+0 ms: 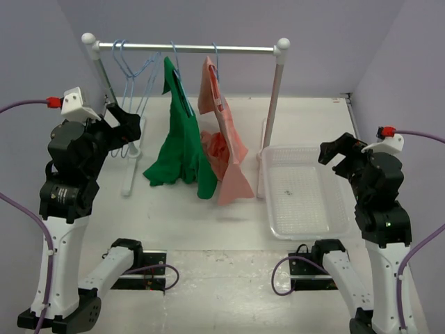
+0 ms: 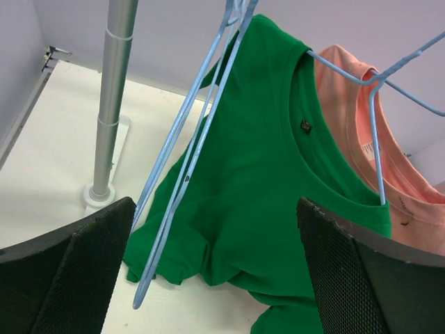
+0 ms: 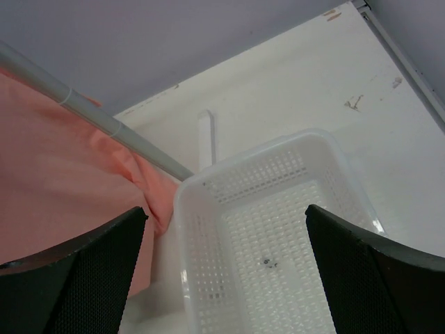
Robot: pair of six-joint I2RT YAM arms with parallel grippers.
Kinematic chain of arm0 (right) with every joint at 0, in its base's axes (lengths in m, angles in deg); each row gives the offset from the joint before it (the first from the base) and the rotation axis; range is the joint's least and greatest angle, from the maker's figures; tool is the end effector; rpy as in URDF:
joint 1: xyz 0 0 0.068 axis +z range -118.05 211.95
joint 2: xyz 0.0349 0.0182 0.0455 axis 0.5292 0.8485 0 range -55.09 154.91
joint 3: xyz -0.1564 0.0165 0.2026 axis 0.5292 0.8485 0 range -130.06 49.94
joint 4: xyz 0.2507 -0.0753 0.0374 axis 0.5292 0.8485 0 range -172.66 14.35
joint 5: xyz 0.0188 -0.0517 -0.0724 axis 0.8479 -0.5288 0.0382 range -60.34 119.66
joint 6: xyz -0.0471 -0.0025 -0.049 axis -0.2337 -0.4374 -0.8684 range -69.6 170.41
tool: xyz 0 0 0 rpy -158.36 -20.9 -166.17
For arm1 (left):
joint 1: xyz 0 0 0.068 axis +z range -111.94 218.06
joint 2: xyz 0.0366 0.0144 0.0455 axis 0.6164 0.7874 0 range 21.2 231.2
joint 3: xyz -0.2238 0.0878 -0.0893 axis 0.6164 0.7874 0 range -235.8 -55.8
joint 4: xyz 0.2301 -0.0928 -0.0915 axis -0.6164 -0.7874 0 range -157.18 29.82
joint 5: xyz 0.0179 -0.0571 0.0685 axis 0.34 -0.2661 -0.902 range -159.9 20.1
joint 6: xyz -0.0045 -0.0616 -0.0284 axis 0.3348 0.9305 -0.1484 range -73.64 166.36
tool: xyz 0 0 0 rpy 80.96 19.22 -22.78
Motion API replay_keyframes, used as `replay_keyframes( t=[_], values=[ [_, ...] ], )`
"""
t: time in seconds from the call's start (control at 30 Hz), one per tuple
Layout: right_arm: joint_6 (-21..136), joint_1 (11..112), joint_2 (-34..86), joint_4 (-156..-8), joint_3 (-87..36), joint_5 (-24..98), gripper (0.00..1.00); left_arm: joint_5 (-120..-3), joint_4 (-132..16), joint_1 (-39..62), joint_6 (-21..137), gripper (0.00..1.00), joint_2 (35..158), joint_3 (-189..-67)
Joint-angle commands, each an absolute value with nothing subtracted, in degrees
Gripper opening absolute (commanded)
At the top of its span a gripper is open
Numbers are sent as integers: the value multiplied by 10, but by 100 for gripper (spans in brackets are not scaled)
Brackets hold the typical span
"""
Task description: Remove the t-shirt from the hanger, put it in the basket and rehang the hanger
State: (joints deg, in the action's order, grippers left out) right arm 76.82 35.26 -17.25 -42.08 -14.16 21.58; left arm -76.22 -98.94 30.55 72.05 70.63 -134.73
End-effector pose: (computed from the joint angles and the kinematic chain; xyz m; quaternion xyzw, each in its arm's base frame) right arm 0.1452 0.0007 0.3969 0.2001 0.7632 0.1033 0.6057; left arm 0.1717 -0.0166 0.4550 -0.1555 0.7455 -0.1445 0.6318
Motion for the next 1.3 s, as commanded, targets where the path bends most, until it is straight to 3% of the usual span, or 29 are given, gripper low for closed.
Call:
replay_keyframes(
  t=[0.0,0.4,0.5,0.63,0.83,1.03,1.27],
  values=[
    [754,350,-185,-453,-135,241,99,-738,-990,310,708,100,709,-1346],
    [734,351,-173,-498,-96,311,99,-668,-992,301,716,100,768,-1372],
    [733,351,-151,-490,-106,303,99,-690,-991,264,722,100,786,-1389],
    [733,350,-137,-496,-107,297,99,-769,-995,143,725,100,810,-1424],
    [720,350,-131,-498,-108,308,99,-782,-1005,32,715,100,863,-1493],
    [719,350,-120,-496,-110,317,99,-773,-986,11,706,100,883,-1540],
    [717,350,-123,-498,-103,310,99,-759,-969,-35,694,100,994,-1628]
  ],
)
